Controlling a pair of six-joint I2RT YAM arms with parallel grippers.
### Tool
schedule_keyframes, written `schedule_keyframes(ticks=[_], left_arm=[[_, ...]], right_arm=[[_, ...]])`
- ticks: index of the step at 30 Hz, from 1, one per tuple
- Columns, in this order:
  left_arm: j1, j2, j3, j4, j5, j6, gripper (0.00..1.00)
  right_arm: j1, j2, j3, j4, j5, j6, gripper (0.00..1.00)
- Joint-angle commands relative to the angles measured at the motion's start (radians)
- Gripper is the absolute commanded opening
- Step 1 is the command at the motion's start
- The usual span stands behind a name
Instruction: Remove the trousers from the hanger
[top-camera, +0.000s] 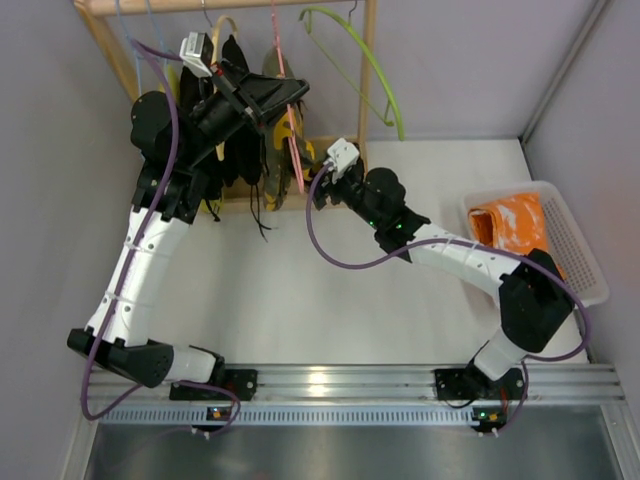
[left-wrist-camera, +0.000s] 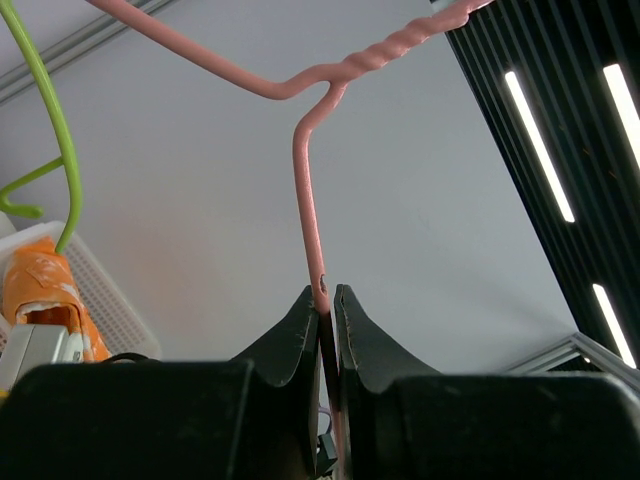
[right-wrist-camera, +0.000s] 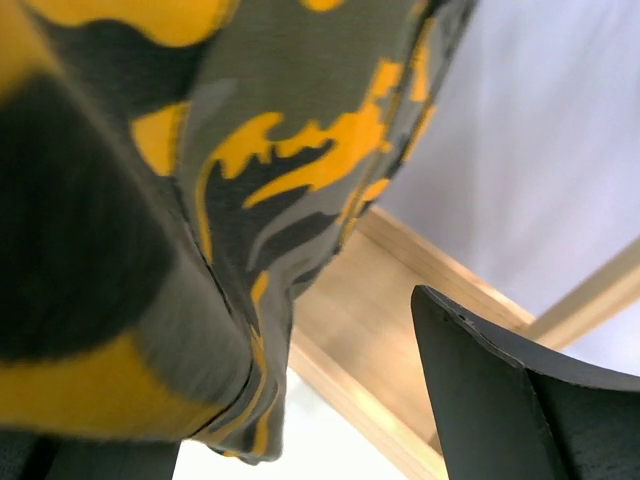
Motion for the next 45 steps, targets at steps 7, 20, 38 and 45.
schedule_keyframes(ticks=[7, 20, 38, 45], left_arm=[[-0.004, -0.057, 0.078, 0.214, -0.016, 0.01, 0.0], [-0.002, -0.063, 0.061, 0.214, -0.016, 0.011, 0.0], [-0.004, -0.103, -0.029, 0.163, -0.027, 0.05, 0.0], [-0.002, -0.113, -0.143, 0.135, -0.033, 0.07, 0.0]], right_arm=[[0.064, 0.059, 0.034, 0.03, 0.054, 0.061, 0.92], [0.065, 0.065, 0.043, 0.046, 0.133, 0.007, 0.55], [-0.03, -0.24, 0.25, -0.325, -0.05, 0.272, 0.0], [-0.148, -0.349, 0.337, -0.384, -0.113, 0.314, 0.0]])
